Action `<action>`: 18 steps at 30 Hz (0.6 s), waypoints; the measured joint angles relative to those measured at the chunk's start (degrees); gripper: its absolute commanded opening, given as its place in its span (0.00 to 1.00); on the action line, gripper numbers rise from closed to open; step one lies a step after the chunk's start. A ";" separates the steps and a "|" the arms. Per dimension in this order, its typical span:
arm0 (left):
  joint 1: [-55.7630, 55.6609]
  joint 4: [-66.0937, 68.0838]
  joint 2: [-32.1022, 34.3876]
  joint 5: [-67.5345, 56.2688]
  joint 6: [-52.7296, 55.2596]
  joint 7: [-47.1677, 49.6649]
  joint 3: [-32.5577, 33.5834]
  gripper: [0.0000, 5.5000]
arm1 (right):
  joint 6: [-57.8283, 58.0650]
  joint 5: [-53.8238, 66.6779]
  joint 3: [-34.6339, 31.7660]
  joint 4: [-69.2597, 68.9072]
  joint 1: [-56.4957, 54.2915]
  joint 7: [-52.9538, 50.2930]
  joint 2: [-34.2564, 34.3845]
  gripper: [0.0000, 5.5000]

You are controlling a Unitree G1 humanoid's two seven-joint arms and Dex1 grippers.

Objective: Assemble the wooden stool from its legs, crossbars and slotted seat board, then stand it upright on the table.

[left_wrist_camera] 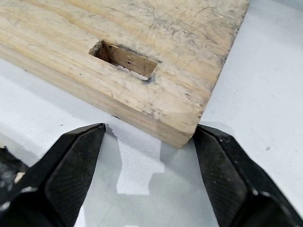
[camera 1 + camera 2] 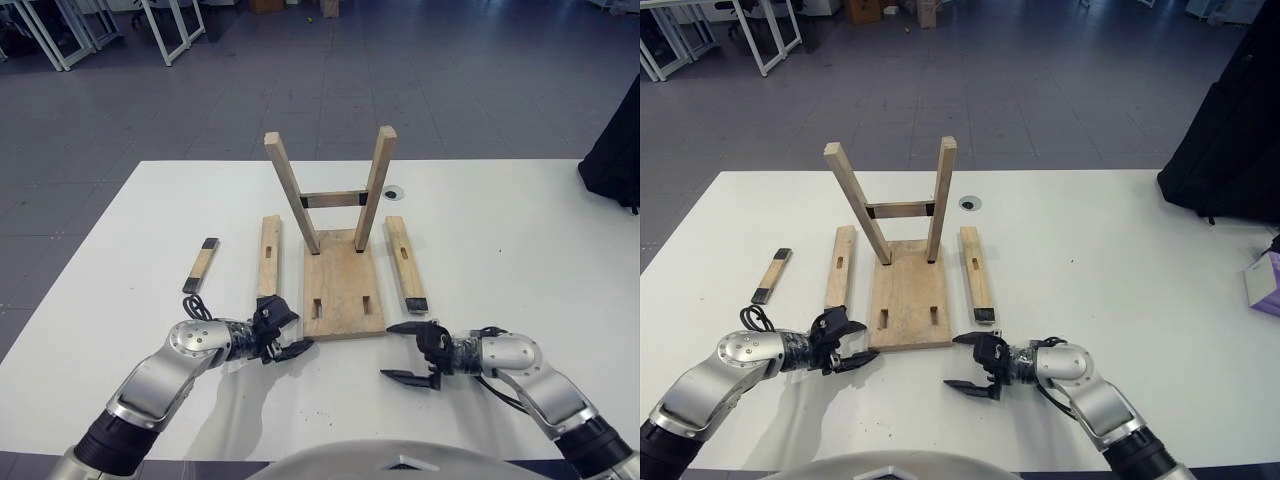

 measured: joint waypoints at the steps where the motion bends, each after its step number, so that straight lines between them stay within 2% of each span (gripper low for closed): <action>1: 0.43 -0.07 0.45 0.00 -0.03 -0.01 0.60 0.61 | 0.13 0.00 0.15 -0.23 0.02 0.69 -0.15 0.75; 8: 1.55 0.71 3.01 0.15 -0.19 -0.35 4.21 0.61 | -0.41 0.02 -0.65 0.61 -0.27 1.19 -0.11 0.75; 11: 3.73 0.19 0.54 -4.84 -0.19 -0.10 10.78 0.61 | 0.89 1.70 -3.70 0.04 1.50 0.50 -0.51 0.75; 15: 6.84 -5.73 -2.79 -16.14 -0.32 -1.85 22.27 0.61 | 7.88 6.33 -9.76 -3.50 4.03 0.78 -3.34 0.75; 18: 6.98 -5.10 -3.86 -21.24 -0.07 -0.88 30.37 0.61 | 13.31 12.30 -14.91 -7.34 3.94 1.01 -4.54 0.75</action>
